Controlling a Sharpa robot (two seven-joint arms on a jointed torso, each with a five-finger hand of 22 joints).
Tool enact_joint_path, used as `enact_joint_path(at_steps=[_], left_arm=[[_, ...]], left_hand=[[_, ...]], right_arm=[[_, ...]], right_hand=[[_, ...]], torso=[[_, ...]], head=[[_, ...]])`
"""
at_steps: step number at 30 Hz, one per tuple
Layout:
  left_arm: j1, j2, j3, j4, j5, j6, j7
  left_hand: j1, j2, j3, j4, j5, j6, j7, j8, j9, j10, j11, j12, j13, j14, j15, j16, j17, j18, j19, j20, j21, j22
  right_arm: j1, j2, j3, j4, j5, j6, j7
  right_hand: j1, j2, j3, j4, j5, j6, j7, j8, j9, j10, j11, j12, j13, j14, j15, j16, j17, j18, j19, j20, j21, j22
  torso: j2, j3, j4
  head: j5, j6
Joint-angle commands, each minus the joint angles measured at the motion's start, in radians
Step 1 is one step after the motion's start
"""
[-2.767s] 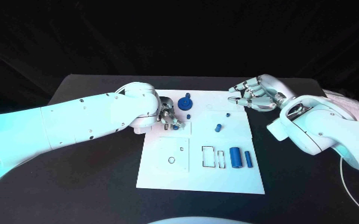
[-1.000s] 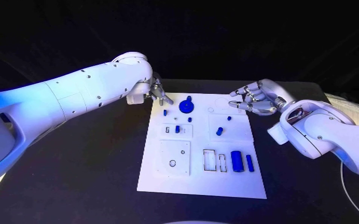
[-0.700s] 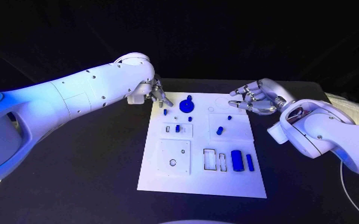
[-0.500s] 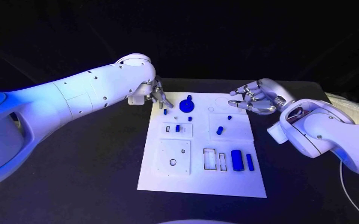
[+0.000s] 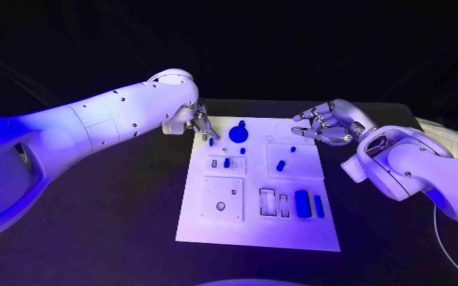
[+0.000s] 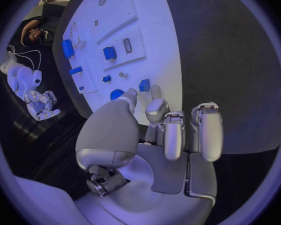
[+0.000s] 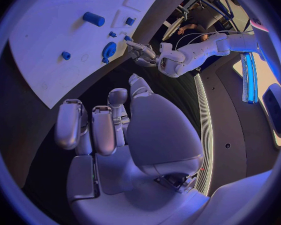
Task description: Assemble the parts on the task board
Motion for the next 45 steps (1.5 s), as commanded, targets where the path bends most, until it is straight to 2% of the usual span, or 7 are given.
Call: enact_joint_path(at_steps=[1, 14, 19, 24, 28, 38, 45], left_arm=[[-0.003, 0.005, -0.001, -0.001, 0.010, 0.025, 0.008], [-0.009, 0.007, -0.001, -0.002, 0.024, 0.019, 0.008], [-0.009, 0.008, -0.001, -0.002, 0.033, 0.007, 0.009], [-0.009, 0.007, -0.001, -0.001, 0.055, -0.024, 0.014], [-0.009, 0.004, -0.001, 0.001, 0.093, -0.071, 0.022], [-0.009, -0.017, -0.001, 0.020, 0.148, -0.105, 0.027], [-0.010, -0.080, -0.002, 0.128, 0.152, -0.174, 0.038]], left_hand=[[0.014, 0.005, -0.002, -0.005, 0.001, 0.006, -0.001, 0.005, 0.001, 0.004, -0.002, 0.004, 0.001, 0.105, -0.002, 0.003, 0.263, -0.001, 0.044, 0.002, 0.005, 0.151], [0.033, 0.025, 0.001, -0.007, 0.001, 0.007, -0.002, 0.006, 0.002, 0.004, -0.003, 0.005, 0.000, 0.105, -0.003, 0.003, 0.263, -0.001, 0.043, 0.001, 0.004, 0.151], [0.057, 0.050, 0.012, -0.015, 0.001, 0.007, -0.004, 0.008, 0.003, 0.004, -0.004, 0.004, -0.002, 0.105, -0.004, 0.003, 0.263, 0.000, 0.043, 0.000, 0.003, 0.150], [0.120, 0.096, 0.050, -0.048, 0.000, 0.003, -0.009, 0.012, 0.007, 0.003, -0.009, 0.003, -0.004, 0.105, -0.008, 0.003, 0.263, 0.000, 0.042, -0.003, 0.002, 0.149], [0.205, 0.120, 0.112, -0.108, 0.000, -0.002, -0.021, 0.026, 0.023, 0.000, -0.019, 0.000, -0.006, 0.105, -0.016, 0.003, 0.263, 0.000, 0.041, -0.009, 0.000, 0.148], [0.234, 0.100, 0.206, -0.144, -0.002, -0.025, -0.018, 0.052, 0.056, -0.005, -0.018, -0.011, -0.018, 0.105, -0.017, 0.003, 0.263, 0.001, 0.038, -0.015, -0.004, 0.145], [0.226, 0.077, 0.250, -0.149, -0.002, -0.029, -0.019, 0.063, 0.070, 0.000, -0.019, -0.009, -0.016, 0.105, -0.017, 0.003, 0.263, 0.001, 0.039, -0.015, -0.005, 0.146]], right_arm=[[-0.001, 0.002, 0.000, 0.001, -0.005, 0.011, 0.010], [-0.001, 0.002, 0.000, 0.001, -0.005, 0.008, 0.010], [-0.001, 0.004, 0.000, -0.002, -0.005, 0.008, 0.010], [-0.001, 0.006, 0.000, -0.004, -0.005, 0.010, 0.010], [-0.001, 0.008, 0.000, -0.005, -0.005, 0.013, 0.008], [-0.003, 0.010, 0.000, -0.010, -0.005, 0.020, 0.005], [-0.004, 0.011, 0.000, -0.012, -0.004, 0.023, 0.003]], right_hand=[[-0.003, 0.008, -0.007, -0.001, 0.005, 0.006, -0.002, 0.003, 0.001, -0.001, -0.001, -0.002, -0.002, 0.039, -0.001, -0.005, 0.000, 0.016, -0.004, 0.002, -0.005, -0.001], [-0.002, 0.008, -0.007, -0.001, 0.006, 0.006, -0.002, 0.003, 0.001, -0.001, -0.001, -0.002, -0.002, 0.039, -0.002, -0.005, 0.000, 0.016, -0.004, 0.001, -0.005, -0.001], [-0.002, 0.008, -0.007, -0.001, 0.006, 0.006, -0.002, 0.003, 0.001, -0.001, -0.001, -0.002, -0.002, 0.039, -0.002, -0.005, 0.000, 0.016, -0.004, 0.001, -0.005, -0.001], [-0.002, 0.008, -0.007, -0.001, 0.006, 0.006, -0.002, 0.003, 0.001, -0.001, -0.001, -0.002, -0.002, 0.039, -0.002, -0.005, 0.000, 0.016, -0.004, 0.001, -0.005, -0.001], [-0.002, 0.008, -0.007, -0.001, 0.006, 0.006, -0.002, 0.003, 0.001, -0.001, -0.001, -0.002, -0.002, 0.039, -0.002, -0.005, 0.000, 0.016, -0.004, 0.001, -0.005, -0.001], [-0.002, 0.008, -0.007, -0.001, 0.006, 0.006, -0.002, 0.003, 0.001, -0.001, -0.001, -0.002, -0.002, 0.039, -0.002, -0.005, 0.000, 0.016, -0.004, 0.001, -0.005, -0.001], [0.001, 0.009, -0.007, -0.002, 0.008, 0.005, -0.002, 0.003, 0.001, -0.002, -0.001, -0.003, -0.003, 0.040, -0.002, -0.005, 0.000, 0.016, -0.004, 0.001, -0.006, -0.002]], torso=[[0.000, 0.0000, -0.0003], [0.000, 0.0006, 0.0005], [0.000, 0.0006, -0.0003], [0.000, 0.0005, -0.0003], [0.000, 0.0006, -0.0004], [-0.001, 0.0006, 0.0007], [-0.001, 0.0008, 0.0010]], head=[[0.000, -0.001], [-0.001, -0.005], [0.000, -0.006], [0.002, -0.008], [0.002, -0.009], [-0.001, -0.013], [-0.002, -0.014]])
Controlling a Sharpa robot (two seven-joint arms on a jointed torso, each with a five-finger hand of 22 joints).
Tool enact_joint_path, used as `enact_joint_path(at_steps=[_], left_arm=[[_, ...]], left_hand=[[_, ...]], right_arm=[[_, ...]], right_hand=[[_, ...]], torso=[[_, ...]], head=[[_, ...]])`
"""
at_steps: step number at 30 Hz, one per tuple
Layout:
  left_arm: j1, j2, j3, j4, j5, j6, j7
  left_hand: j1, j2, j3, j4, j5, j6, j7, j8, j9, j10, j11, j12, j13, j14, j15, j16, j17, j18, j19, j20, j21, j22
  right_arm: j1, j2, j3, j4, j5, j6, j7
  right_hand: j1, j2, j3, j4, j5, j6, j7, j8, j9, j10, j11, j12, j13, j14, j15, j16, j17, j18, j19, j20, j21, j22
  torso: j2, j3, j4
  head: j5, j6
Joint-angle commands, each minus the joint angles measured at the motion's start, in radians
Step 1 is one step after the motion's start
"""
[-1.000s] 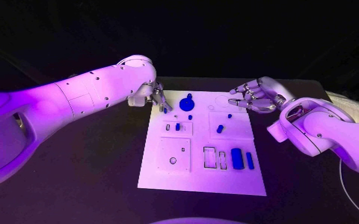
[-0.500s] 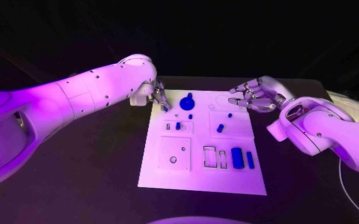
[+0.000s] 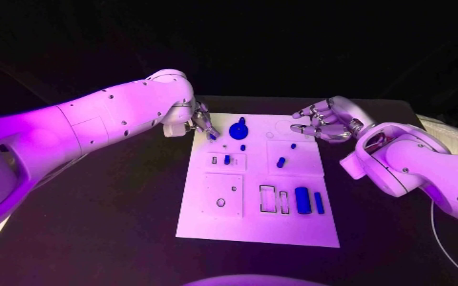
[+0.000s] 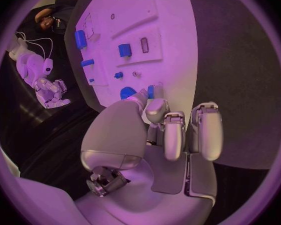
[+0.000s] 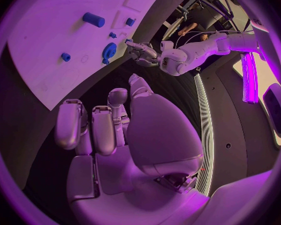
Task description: Assemble the parts on the task board
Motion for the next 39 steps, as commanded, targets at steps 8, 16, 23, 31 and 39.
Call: enact_joint_path(at_steps=[8, 16, 23, 31, 39], left_arm=[[-0.015, -0.108, -0.004, 0.184, -0.022, -0.183, 0.046], [-0.042, -0.181, -0.017, 0.291, -0.066, -0.248, 0.112], [-0.068, -0.205, -0.019, 0.333, -0.110, -0.266, 0.120], [-0.081, -0.208, -0.021, 0.345, -0.122, -0.235, 0.108], [-0.084, -0.203, -0.022, 0.340, -0.123, -0.180, 0.096]], left_hand=[[-0.014, -0.037, 0.116, -0.065, 0.002, 0.000, -0.006, 0.045, 0.032, 0.013, -0.008, 0.008, 0.010, 0.105, -0.008, 0.003, 0.263, 0.000, 0.039, -0.006, 0.000, 0.151], [-0.021, -0.057, 0.147, -0.065, 0.002, 0.006, -0.009, 0.047, 0.035, 0.020, -0.010, 0.013, 0.014, 0.105, -0.009, 0.003, 0.263, -0.002, 0.042, -0.007, 0.004, 0.157], [-0.024, -0.067, 0.163, -0.065, 0.002, 0.009, -0.009, 0.048, 0.035, 0.024, -0.011, 0.016, 0.017, 0.105, -0.010, 0.003, 0.263, -0.003, 0.045, -0.008, 0.008, 0.162], [-0.026, -0.072, 0.171, -0.064, 0.002, 0.010, -0.010, 0.048, 0.036, 0.025, -0.011, 0.016, 0.017, 0.105, -0.010, 0.003, 0.263, -0.003, 0.045, -0.009, 0.007, 0.162], [-0.027, -0.074, 0.174, -0.064, 0.002, 0.011, -0.010, 0.047, 0.036, 0.025, -0.011, 0.017, 0.017, 0.105, -0.010, 0.003, 0.263, -0.003, 0.045, -0.009, 0.006, 0.161]], right_arm=[[-0.001, -0.002, -0.001, -0.002, -0.003, 0.017, 0.002], [-0.002, -0.001, -0.001, -0.004, -0.001, 0.017, 0.004], [-0.007, 0.000, -0.002, -0.006, 0.001, 0.017, 0.006], [-0.010, 0.001, -0.002, -0.006, 0.002, 0.020, 0.006], [-0.010, 0.002, -0.002, -0.005, 0.003, 0.020, 0.006]], right_hand=[[0.001, 0.009, -0.005, 0.000, 0.003, 0.005, -0.002, 0.003, 0.001, -0.002, -0.001, -0.003, -0.001, 0.040, -0.002, -0.005, 0.000, 0.016, -0.004, 0.001, -0.006, -0.001], [0.001, 0.009, -0.005, 0.000, 0.003, 0.005, -0.002, 0.003, 0.001, -0.002, -0.001, -0.003, -0.001, 0.040, -0.002, -0.005, 0.000, 0.016, -0.004, 0.001, -0.006, -0.001], [0.001, 0.009, -0.005, 0.000, 0.003, 0.005, -0.002, 0.003, 0.001, -0.002, -0.001, -0.003, -0.001, 0.040, -0.002, -0.005, 0.000, 0.016, -0.004, 0.001, -0.006, -0.001], [0.001, 0.009, -0.005, 0.000, 0.003, 0.005, -0.002, 0.003, 0.001, -0.002, -0.001, -0.003, -0.001, 0.040, -0.002, -0.005, 0.000, 0.016, -0.004, 0.001, -0.006, -0.001], [0.003, 0.010, -0.005, 0.000, 0.004, 0.006, -0.002, 0.003, 0.001, -0.002, -0.001, -0.002, -0.001, 0.040, -0.002, -0.005, 0.000, 0.016, -0.005, 0.001, -0.006, -0.001]], torso=[[-0.001, -0.0001, 0.0045], [-0.002, -0.0026, 0.0074], [-0.003, -0.0038, 0.0080], [-0.001, -0.0027, 0.0089], [0.000, -0.0032, 0.0096]], head=[[-0.006, -0.001], [-0.001, 0.002], [-0.002, 0.003], [-0.003, 0.001], [-0.002, -0.003]])
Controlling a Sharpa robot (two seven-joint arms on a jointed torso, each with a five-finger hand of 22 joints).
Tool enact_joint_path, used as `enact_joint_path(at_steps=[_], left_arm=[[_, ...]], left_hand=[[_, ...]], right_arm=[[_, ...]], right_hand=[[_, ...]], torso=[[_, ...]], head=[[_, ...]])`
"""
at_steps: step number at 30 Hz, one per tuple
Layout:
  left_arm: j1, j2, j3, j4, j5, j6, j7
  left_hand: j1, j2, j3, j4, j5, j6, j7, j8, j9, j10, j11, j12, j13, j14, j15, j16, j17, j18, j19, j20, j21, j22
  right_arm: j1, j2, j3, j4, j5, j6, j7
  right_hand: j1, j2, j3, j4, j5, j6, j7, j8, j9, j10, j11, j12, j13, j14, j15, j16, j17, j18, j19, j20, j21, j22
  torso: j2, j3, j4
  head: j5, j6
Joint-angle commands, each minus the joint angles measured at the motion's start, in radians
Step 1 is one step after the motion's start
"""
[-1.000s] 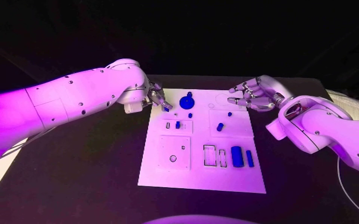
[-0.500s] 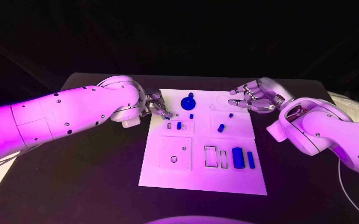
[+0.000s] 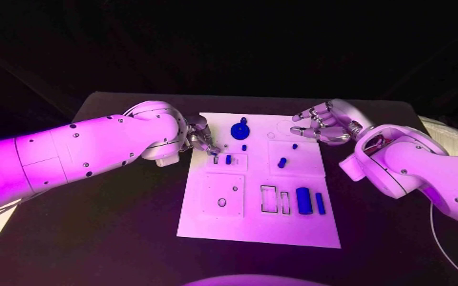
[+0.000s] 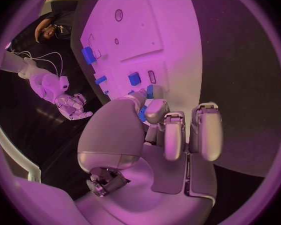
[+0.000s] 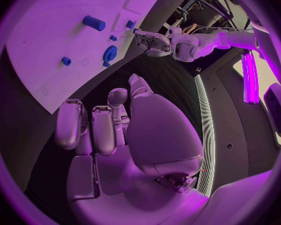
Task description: Assemble the parts on the task board
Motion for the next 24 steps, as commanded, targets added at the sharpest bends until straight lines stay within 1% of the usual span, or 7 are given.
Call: enact_joint_path(at_steps=[1, 4, 7, 11, 16, 20, 24], left_arm=[[-0.002, 0.004, 0.000, -0.001, -0.014, 0.054, -0.002], [-0.004, 0.008, 0.000, -0.004, -0.014, 0.068, -0.007], [-0.006, 0.011, 0.000, -0.005, -0.014, 0.073, -0.011], [-0.008, 0.013, -0.001, -0.006, -0.015, 0.082, -0.016], [-0.009, 0.013, -0.001, -0.005, -0.018, 0.096, -0.021], [-0.009, 0.012, -0.001, -0.005, -0.020, 0.111, -0.026], [-0.009, 0.010, -0.001, -0.004, -0.021, 0.125, -0.026]], left_hand=[[0.008, -0.002, 0.075, -0.069, 0.003, 0.012, -0.012, 0.003, 0.015, 0.007, 0.000, 0.004, 0.001, 0.103, -0.007, 0.003, 0.263, -0.003, 0.045, -0.009, 0.002, 0.161], [0.008, -0.003, 0.075, -0.069, 0.003, 0.012, -0.012, 0.003, 0.015, 0.006, 0.000, 0.003, 0.000, 0.103, -0.007, 0.003, 0.263, -0.002, 0.044, -0.009, 0.002, 0.160], [0.008, -0.003, 0.075, -0.069, 0.003, 0.012, -0.012, 0.003, 0.015, 0.006, 0.000, 0.003, 0.000, 0.103, -0.007, 0.003, 0.263, -0.002, 0.044, -0.009, 0.002, 0.160], [0.007, -0.004, 0.076, -0.069, 0.003, 0.012, -0.012, 0.003, 0.015, 0.006, 0.000, 0.003, 0.000, 0.103, -0.007, 0.003, 0.263, -0.002, 0.044, -0.009, 0.001, 0.160], [0.007, -0.005, 0.078, -0.070, 0.003, 0.012, -0.012, 0.003, 0.015, 0.007, 0.000, 0.003, 0.000, 0.103, -0.007, 0.003, 0.263, -0.002, 0.044, -0.009, 0.001, 0.159], [0.008, -0.007, 0.081, -0.071, 0.003, 0.013, -0.013, 0.003, 0.015, 0.006, -0.001, 0.002, -0.001, 0.103, -0.007, 0.003, 0.263, -0.002, 0.043, -0.009, 0.000, 0.158], [0.008, -0.010, 0.086, -0.073, 0.003, 0.013, -0.013, 0.003, 0.015, 0.006, -0.001, 0.001, -0.002, 0.103, -0.007, 0.003, 0.263, -0.002, 0.042, -0.009, -0.001, 0.157]], right_arm=[[-0.001, 0.001, 0.000, 0.002, -0.001, 0.014, 0.006], [-0.001, 0.002, 0.000, 0.002, 0.000, 0.014, 0.006], [-0.001, 0.002, 0.000, 0.002, 0.000, 0.013, 0.006], [-0.001, 0.002, 0.000, 0.003, 0.000, 0.013, 0.007], [-0.001, 0.001, 0.000, 0.004, 0.000, 0.013, 0.007], [-0.001, 0.001, 0.000, 0.004, 0.000, 0.013, 0.007], [-0.001, 0.000, 0.000, 0.003, 0.000, 0.011, 0.008]], right_hand=[[0.003, 0.010, -0.005, 0.000, 0.004, 0.006, -0.002, 0.003, 0.001, -0.002, -0.001, -0.002, -0.001, 0.040, -0.002, -0.005, 0.000, 0.016, -0.005, 0.001, -0.006, -0.002], [0.003, 0.010, -0.005, 0.000, 0.004, 0.006, -0.002, 0.003, 0.001, -0.002, -0.001, -0.002, -0.001, 0.040, -0.002, -0.005, 0.000, 0.016, -0.005, 0.001, -0.006, -0.002], [0.003, 0.010, -0.005, 0.000, 0.004, 0.006, -0.002, 0.003, 0.001, -0.002, -0.001, -0.002, -0.001, 0.040, -0.002, -0.005, 0.000, 0.016, -0.005, 0.001, -0.006, -0.002], [0.003, 0.010, -0.005, 0.000, 0.004, 0.006, -0.002, 0.003, 0.001, -0.002, -0.001, -0.002, -0.001, 0.040, -0.002, -0.005, 0.000, 0.016, -0.005, 0.001, -0.006, -0.002], [0.003, 0.010, -0.005, 0.000, 0.004, 0.006, -0.002, 0.003, 0.001, -0.002, -0.001, -0.002, -0.001, 0.040, -0.002, -0.005, 0.000, 0.016, -0.005, 0.001, -0.006, -0.002], [0.003, 0.010, -0.005, 0.000, 0.004, 0.006, -0.002, 0.003, 0.001, -0.002, -0.001, -0.002, -0.001, 0.040, -0.002, -0.005, 0.000, 0.016, -0.005, 0.001, -0.006, -0.002], [0.003, 0.010, -0.005, 0.000, 0.004, 0.006, -0.002, 0.003, 0.001, -0.002, -0.001, -0.002, -0.001, 0.040, -0.002, -0.005, 0.000, 0.016, -0.005, 0.001, -0.006, -0.002]], torso=[[0.001, -0.0003, 0.0002], [0.000, -0.0002, 0.0012], [0.000, -0.0003, 0.0014], [0.000, -0.0009, 0.0020], [0.000, -0.0005, 0.0030], [0.000, -0.0012, 0.0026], [0.000, -0.0016, 0.0037]], head=[[0.000, -0.003], [0.001, -0.006], [0.001, -0.006], [-0.002, -0.008], [-0.003, -0.009], [-0.004, -0.011], [-0.004, -0.013]])
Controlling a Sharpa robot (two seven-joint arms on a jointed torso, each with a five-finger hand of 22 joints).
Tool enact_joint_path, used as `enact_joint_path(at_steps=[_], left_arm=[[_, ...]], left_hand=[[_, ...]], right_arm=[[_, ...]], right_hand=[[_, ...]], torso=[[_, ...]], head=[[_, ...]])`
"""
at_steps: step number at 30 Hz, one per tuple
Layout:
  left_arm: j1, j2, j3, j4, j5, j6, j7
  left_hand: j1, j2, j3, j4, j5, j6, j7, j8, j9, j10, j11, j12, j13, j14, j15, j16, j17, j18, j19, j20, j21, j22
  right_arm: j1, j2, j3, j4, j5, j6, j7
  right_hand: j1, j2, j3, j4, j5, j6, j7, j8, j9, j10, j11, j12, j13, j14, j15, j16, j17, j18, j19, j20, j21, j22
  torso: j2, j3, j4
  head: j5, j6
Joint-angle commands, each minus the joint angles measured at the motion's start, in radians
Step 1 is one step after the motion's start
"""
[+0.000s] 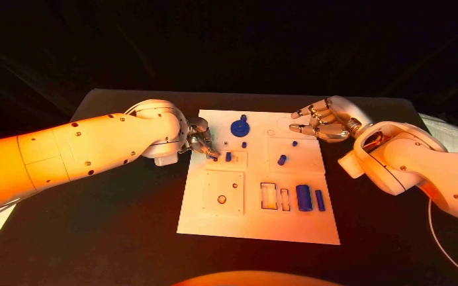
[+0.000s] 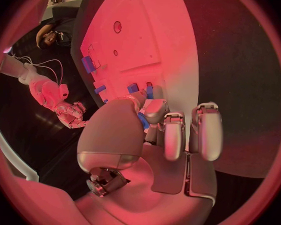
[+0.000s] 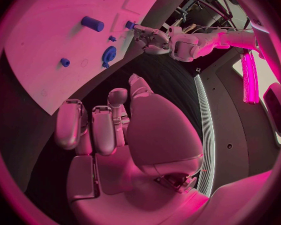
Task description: Assemble the parts on the task board
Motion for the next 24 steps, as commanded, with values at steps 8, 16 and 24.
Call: enact_joint_path(at_steps=[8, 16, 24], left_arm=[[-0.003, 0.000, -0.002, 0.003, -0.011, 0.065, -0.008], [-0.003, 0.003, -0.002, 0.002, -0.011, 0.064, -0.007], [-0.002, 0.006, -0.003, -0.002, -0.010, 0.075, -0.023]], left_hand=[[0.009, -0.003, 0.083, -0.071, 0.006, 0.013, -0.013, 0.002, 0.006, 0.007, -0.001, 0.000, -0.001, 0.103, -0.008, 0.003, 0.263, -0.001, 0.042, -0.009, -0.002, 0.156], [0.009, -0.003, 0.083, -0.071, 0.006, 0.013, -0.013, 0.002, 0.006, 0.007, -0.001, 0.000, -0.001, 0.103, -0.008, 0.003, 0.263, -0.001, 0.042, -0.009, -0.002, 0.156], [0.002, -0.004, 0.092, -0.067, 0.006, 0.017, -0.012, 0.003, 0.007, 0.008, 0.000, 0.000, -0.002, 0.103, -0.007, 0.003, 0.263, -0.001, 0.040, -0.008, -0.004, 0.155]], right_arm=[[-0.001, 0.002, 0.000, 0.001, -0.002, 0.007, 0.010], [-0.001, 0.001, 0.000, 0.001, -0.002, 0.009, 0.009], [-0.001, 0.001, 0.000, 0.006, -0.002, 0.009, 0.006]], right_hand=[[0.004, 0.010, -0.006, 0.000, 0.005, 0.005, -0.002, 0.003, 0.002, -0.003, -0.001, -0.005, -0.003, 0.039, -0.002, -0.007, -0.002, 0.016, -0.005, 0.001, -0.007, -0.003], [0.004, 0.010, -0.006, 0.000, 0.005, 0.005, -0.002, 0.003, 0.002, -0.003, -0.001, -0.005, -0.003, 0.039, -0.002, -0.007, -0.002, 0.016, -0.005, 0.001, -0.007, -0.003], [0.004, 0.010, -0.006, 0.000, 0.005, 0.005, -0.002, 0.003, 0.002, -0.003, -0.001, -0.005, -0.003, 0.039, -0.002, -0.007, -0.002, 0.016, -0.005, 0.001, -0.007, -0.003]], torso=[[0.000, -0.0009, 0.0019], [0.001, -0.0003, 0.0028], [0.001, 0.0013, 0.0017]], head=[[0.003, -0.004], [0.004, -0.003], [0.003, -0.003]])
